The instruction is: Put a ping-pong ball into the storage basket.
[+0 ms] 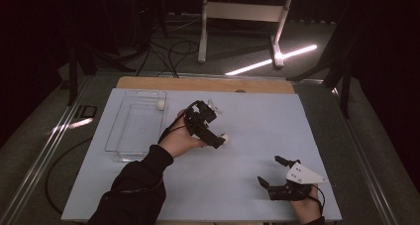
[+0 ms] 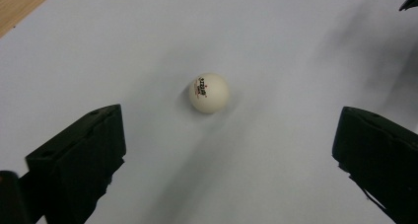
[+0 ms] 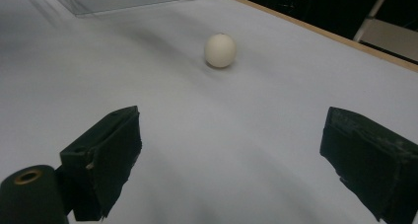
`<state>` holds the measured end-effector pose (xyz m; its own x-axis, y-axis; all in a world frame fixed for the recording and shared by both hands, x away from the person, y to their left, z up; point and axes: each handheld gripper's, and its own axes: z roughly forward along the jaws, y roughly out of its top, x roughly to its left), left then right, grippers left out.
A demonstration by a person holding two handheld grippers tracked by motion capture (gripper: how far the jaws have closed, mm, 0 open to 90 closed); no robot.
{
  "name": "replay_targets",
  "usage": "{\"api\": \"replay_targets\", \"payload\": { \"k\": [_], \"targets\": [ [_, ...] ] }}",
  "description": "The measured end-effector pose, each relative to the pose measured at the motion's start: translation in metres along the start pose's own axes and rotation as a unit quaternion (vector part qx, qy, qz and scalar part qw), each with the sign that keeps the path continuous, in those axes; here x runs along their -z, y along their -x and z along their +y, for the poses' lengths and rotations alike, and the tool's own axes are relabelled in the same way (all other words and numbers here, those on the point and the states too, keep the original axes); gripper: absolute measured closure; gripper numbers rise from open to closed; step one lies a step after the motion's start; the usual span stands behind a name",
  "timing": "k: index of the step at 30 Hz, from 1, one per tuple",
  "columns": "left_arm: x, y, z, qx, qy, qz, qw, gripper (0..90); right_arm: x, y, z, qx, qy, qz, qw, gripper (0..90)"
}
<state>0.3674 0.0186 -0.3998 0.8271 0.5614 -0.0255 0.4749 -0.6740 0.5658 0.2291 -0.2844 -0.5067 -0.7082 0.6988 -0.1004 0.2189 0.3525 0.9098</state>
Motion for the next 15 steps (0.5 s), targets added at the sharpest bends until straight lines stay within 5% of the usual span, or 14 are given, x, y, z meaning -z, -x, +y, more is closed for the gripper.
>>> {"api": "replay_targets", "payload": {
  "k": [15],
  "targets": [
    [-0.025,0.004,0.005,0.008,0.017,-0.006,0.9998,3.2,0.0,0.001,0.0,0.0,0.0,0.0,1.0,8.5]
  ]
}}
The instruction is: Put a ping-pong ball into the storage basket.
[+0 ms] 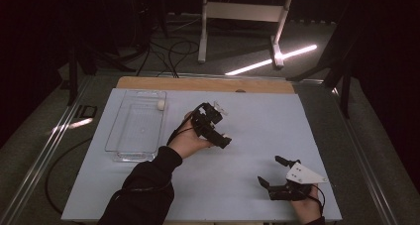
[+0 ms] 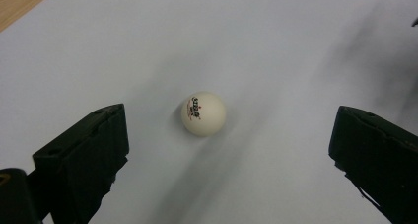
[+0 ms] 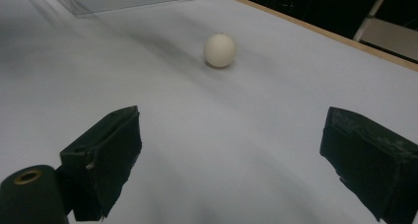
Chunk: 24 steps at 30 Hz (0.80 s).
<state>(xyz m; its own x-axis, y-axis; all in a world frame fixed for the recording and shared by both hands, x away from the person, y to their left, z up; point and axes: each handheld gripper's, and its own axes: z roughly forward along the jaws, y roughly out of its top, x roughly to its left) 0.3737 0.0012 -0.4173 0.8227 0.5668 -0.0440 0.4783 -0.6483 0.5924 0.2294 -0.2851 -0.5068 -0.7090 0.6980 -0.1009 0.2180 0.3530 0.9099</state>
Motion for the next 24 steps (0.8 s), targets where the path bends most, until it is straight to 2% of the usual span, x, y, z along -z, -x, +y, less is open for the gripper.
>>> {"api": "replay_targets", "payload": {
  "k": [8,19,24],
  "targets": [
    [-0.014,0.002,0.002,0.002,-0.003,0.0,1.0,4.3,0.0,0.0,0.0,0.001,0.0,0.001,1.0,8.5],
    [-0.034,0.0,0.0,0.023,-0.005,-0.008,0.9997,6.5,0.0,0.0,0.0,0.0,-0.001,0.001,1.0,8.5],
    [-0.039,-0.001,-0.002,0.033,-0.012,-0.009,0.9994,10.6,0.0,0.001,-0.001,-0.001,-0.001,0.001,1.0,8.5]
  ]
}}
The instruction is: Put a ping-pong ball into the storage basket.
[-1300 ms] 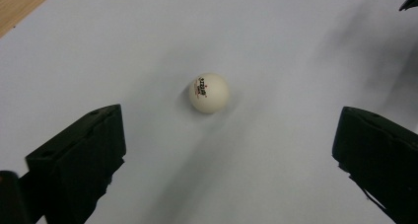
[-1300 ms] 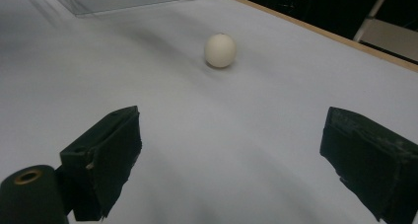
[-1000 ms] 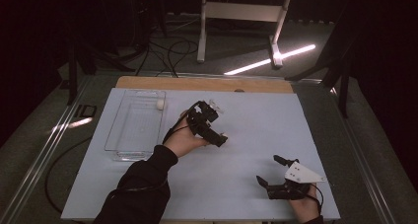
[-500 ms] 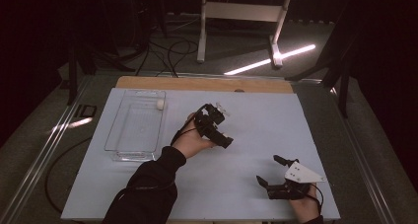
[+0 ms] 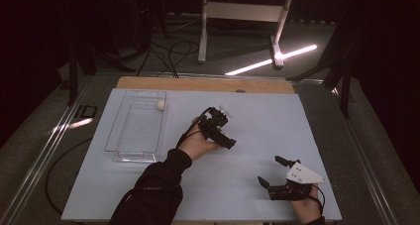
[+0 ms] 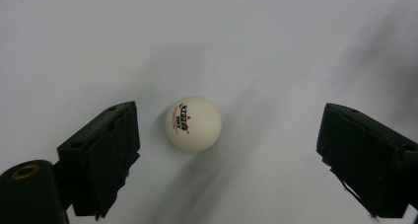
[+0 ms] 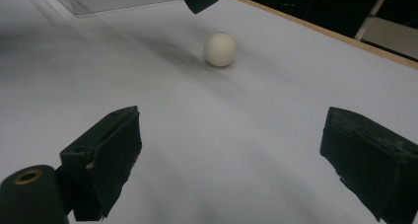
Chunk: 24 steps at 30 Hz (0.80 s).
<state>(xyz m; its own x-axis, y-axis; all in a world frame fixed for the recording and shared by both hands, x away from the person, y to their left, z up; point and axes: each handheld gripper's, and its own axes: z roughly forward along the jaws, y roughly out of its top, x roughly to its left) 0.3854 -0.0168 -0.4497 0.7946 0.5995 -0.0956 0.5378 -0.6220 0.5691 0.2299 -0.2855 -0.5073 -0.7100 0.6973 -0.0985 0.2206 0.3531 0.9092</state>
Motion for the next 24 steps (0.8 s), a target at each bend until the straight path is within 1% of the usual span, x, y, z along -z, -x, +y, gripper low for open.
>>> {"api": "replay_targets", "payload": {
  "k": [2,4,5,7,11,14,15,17,18,19,20,24],
  "targets": [
    [-0.002,-0.002,-0.001,0.004,-0.002,0.001,1.0,12.3,0.0,0.0,0.0,-0.001,-0.001,0.0,1.0,8.5],
    [-0.004,-0.003,-0.002,0.012,-0.003,0.001,0.9999,15.6,0.0,0.0,0.0,-0.001,-0.001,0.0,1.0,8.5],
    [-0.004,-0.003,-0.002,0.012,-0.003,0.001,0.9999,15.7,0.0,0.0,0.0,-0.001,-0.001,0.0,1.0,8.5],
    [-0.007,-0.005,-0.004,0.021,-0.007,-0.001,0.9998,16.6,0.0,0.0,0.0,0.0,-0.001,0.0,1.0,8.5],
    [-0.01,-0.006,-0.005,0.024,-0.012,0.002,0.9996,18.8,0.0,0.0,0.0,-0.002,-0.001,0.0,1.0,8.5],
    [-0.013,-0.008,-0.006,0.03,-0.013,0.003,0.9995,20.4,0.0,0.0,0.0,-0.002,-0.001,0.0,1.0,8.5],
    [-0.014,-0.008,-0.007,0.031,-0.014,-0.001,0.9994,21.2,0.0,0.0,0.0,-0.002,-0.001,0.0,1.0,8.5],
    [-0.016,-0.009,-0.007,0.036,-0.015,0.003,0.9992,21.6,0.0,0.0,0.0,-0.002,-0.001,0.0,1.0,8.5],
    [-0.017,-0.01,-0.008,0.038,-0.016,-0.003,0.9992,22.9,0.0,0.0,0.0,-0.003,-0.001,0.001,1.0,8.5],
    [-0.017,-0.01,-0.008,0.038,-0.016,-0.003,0.9992,26.1,0.0,0.0,0.0,-0.003,-0.001,0.001,1.0,8.5],
    [-0.02,-0.011,-0.009,0.041,-0.02,0.002,0.9989,26.4,0.0,0.0,0.0,-0.004,-0.002,0.001,1.0,8.5],
    [-0.024,-0.011,-0.01,0.043,-0.024,0.002,0.9988,26.7,0.0,0.0,0.0,-0.004,-0.003,0.002,1.0,8.5]
  ]
}}
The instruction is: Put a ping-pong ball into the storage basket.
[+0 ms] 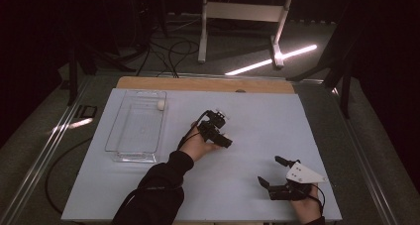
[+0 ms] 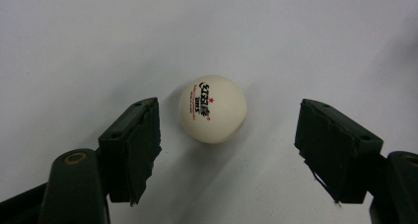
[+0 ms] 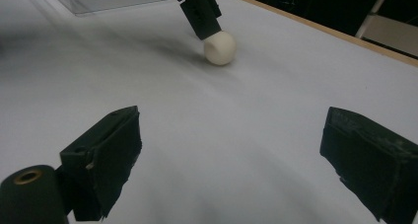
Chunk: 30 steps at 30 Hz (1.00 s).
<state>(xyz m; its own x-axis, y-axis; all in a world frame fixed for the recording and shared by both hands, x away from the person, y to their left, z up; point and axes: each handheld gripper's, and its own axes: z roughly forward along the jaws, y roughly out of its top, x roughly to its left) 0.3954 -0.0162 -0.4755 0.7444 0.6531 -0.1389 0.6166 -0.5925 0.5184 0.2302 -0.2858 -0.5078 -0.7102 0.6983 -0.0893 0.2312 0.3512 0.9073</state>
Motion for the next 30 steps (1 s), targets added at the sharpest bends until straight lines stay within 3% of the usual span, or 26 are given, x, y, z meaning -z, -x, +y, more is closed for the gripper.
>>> {"api": "replay_targets", "payload": {
  "k": [5,13,25,30],
  "targets": [
    [-0.004,0.0,0.001,0.003,-0.004,0.005,1.0,27.4,0.0,0.0,0.0,0.001,0.001,0.0,1.0,8.5],
    [-0.015,-0.003,0.003,0.006,-0.014,0.01,0.9998,35.7,0.0,0.0,0.0,0.0,0.001,0.001,1.0,8.5],
    [-0.028,0.003,0.005,-0.014,-0.035,0.011,0.9992,50.9,0.0,0.001,0.0,-0.001,0.0,0.001,1.0,8.5],
    [-0.028,0.004,0.006,-0.018,-0.038,0.014,0.999,51.9,0.0,0.001,0.0,-0.002,0.0,0.001,1.0,8.5]
  ]
}}
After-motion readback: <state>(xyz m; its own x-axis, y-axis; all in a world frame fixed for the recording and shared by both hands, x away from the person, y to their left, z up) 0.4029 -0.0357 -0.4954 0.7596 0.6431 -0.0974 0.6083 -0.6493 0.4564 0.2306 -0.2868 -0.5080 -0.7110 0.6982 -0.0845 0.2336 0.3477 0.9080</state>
